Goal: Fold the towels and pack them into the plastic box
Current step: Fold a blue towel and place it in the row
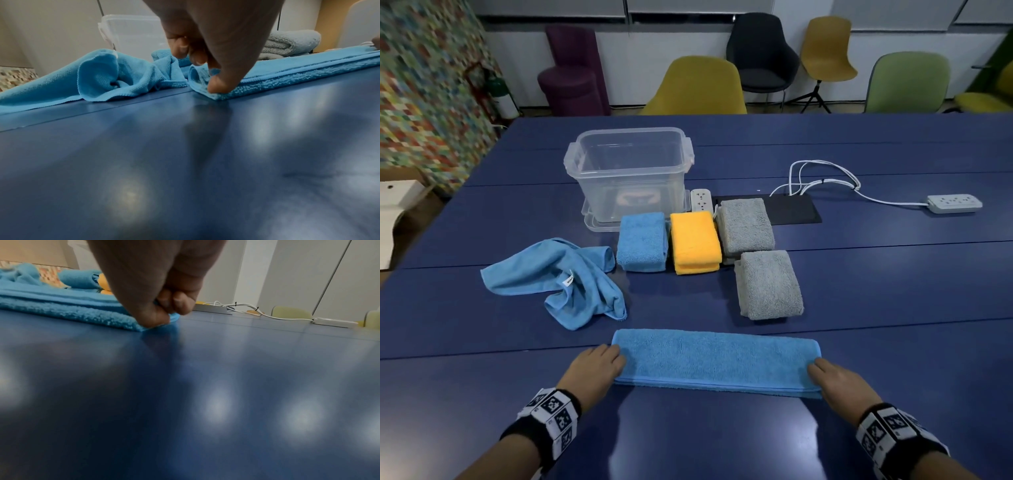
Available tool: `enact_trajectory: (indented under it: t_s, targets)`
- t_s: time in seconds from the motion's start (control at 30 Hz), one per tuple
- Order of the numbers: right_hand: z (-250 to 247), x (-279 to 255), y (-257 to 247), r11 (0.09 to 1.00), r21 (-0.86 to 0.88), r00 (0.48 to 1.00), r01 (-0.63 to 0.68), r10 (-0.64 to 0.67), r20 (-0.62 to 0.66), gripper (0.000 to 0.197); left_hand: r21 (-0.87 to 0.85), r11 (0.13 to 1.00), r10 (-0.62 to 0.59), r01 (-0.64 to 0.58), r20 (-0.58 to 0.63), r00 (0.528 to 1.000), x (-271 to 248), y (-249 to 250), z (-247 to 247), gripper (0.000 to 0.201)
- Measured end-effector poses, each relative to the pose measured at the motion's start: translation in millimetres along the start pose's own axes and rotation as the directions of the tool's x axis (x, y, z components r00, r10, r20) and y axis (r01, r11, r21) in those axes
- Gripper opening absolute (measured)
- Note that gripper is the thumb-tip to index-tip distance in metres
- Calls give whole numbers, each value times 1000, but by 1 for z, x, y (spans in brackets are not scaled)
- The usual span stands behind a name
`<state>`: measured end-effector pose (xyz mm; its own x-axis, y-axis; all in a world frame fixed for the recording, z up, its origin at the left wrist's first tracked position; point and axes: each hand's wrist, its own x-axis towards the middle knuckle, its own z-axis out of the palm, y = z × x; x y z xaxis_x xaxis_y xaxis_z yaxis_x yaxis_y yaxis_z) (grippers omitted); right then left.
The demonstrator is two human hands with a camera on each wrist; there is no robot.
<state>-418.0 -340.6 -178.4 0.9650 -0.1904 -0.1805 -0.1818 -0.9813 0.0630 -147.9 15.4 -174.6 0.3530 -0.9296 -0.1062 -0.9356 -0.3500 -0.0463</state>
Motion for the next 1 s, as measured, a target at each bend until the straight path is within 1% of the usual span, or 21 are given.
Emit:
enact_trajectory:
  t_s: [0.07,0.13,0.17,0.2,0.23,0.27,0.37,0.4,0.43,0.5,0.53,0.57,0.6,0.67,0.73,0.77,0.8,0.87,0.93,0.97,1.0]
  targets:
    - [7,1,4,1000,-2,1000,-3,4,31,84,-15,1000,13,-13,-11,1000,0,-1,2,76]
    - [2,0,6,1000,12,997,6,-7,76,79,-17,1000,18,-18,-28,999,-6,-2,-1,61]
    - [-5,-2,5,1000,12,999,8,-9,52,69,-23,1000,4,-5,-50,999,-10,-2,-4,47]
    - [-15,-7,2,1000,18,1000,9,-9,-14,53,-52,998,-22,18,-76,997,-15,-1,-7,35]
    - [-23,-9,0,999,49,992,8,-2,-126,40,-84,996,-47,37,-118,992,-17,-1,-10,28]
    - [-30,-9,-4,994,109,979,17,5,-202,35,-113,992,-73,57,-147,986,-16,3,-16,24]
    - [-38,13,-36,967,234,938,105,-18,-345,41,-202,977,-124,76,-236,964,15,31,-29,14]
    - [-36,25,-51,963,237,938,129,-41,-344,39,-239,968,-131,71,-243,961,32,46,-30,16]
    - [-31,38,-67,963,228,952,145,-73,-298,37,-269,960,-146,77,-250,957,49,63,-32,22]
    - [-17,63,-96,957,283,998,61,-50,-46,51,-331,933,-201,139,-161,966,79,98,-29,51]
    - [-8,72,-106,960,279,1000,3,-3,-4,58,-330,918,-257,221,-69,964,89,110,-23,67]
    - [1,77,-111,961,274,999,-32,37,-15,62,-309,906,-301,290,13,954,94,118,-13,75]
    - [6,79,-114,965,258,999,-50,52,2,63,-272,903,-326,334,75,942,95,125,-4,73]
    - [10,73,-108,975,219,998,-38,27,55,65,-224,921,-283,319,178,943,86,129,9,59]
    - [17,66,-93,975,220,1000,-11,12,-5,67,-238,911,-294,337,199,935,81,118,22,57]
    - [20,61,-84,976,216,999,-11,18,-32,67,-247,905,-298,346,211,931,77,111,17,57]
    - [23,55,-75,979,202,999,-27,36,-41,68,-258,894,-306,366,245,920,74,103,15,57]
    - [29,44,-54,983,178,996,-47,60,-71,68,-240,883,-341,402,259,904,70,86,22,57]
    - [32,35,-36,984,158,993,-88,99,-67,67,-223,863,-392,453,270,879,63,68,30,58]
    - [33,30,-29,982,152,992,-109,117,-47,67,-211,852,-420,479,271,866,59,59,31,63]
    - [33,26,-23,982,144,992,-123,127,-23,66,-202,842,-444,500,264,856,55,50,28,73]
